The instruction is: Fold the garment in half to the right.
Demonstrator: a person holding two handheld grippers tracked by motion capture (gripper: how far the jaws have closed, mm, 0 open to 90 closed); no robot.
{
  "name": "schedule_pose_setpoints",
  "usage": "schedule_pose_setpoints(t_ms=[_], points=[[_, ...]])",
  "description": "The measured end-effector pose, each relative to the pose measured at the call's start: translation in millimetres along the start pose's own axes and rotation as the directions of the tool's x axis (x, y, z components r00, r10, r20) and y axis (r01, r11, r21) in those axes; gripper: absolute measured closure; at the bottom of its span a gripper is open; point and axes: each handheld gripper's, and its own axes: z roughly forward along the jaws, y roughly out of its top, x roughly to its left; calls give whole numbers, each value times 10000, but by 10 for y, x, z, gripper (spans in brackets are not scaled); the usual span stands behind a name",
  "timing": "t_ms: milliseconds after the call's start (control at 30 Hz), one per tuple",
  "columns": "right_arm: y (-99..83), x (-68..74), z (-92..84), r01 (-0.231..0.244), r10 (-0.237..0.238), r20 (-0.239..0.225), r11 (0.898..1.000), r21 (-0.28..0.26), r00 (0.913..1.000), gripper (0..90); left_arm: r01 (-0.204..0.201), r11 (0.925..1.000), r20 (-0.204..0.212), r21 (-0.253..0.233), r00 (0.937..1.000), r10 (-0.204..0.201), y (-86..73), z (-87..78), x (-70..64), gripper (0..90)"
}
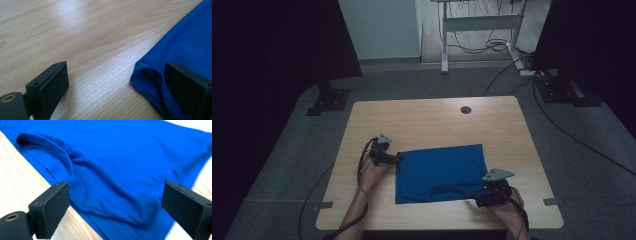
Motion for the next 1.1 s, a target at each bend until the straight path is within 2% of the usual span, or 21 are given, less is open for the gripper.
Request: schedule_pose_setpoints(t_ms=[533,667,1100], points=[[284,274,299,471,-480,-770,9988,-140,9959,75,26,10000,-21,9,10000,-26,1,2,1,65],[349,326,379,329,-351,-1103,9992,-211,9933,79,25,10000,-20,10,10000,-25,0,2,1,65],[545,545,605,865,-892,-1428,9959,-253,9857,81,46,10000,-33,18,10000,-45,0,2,0,63]])
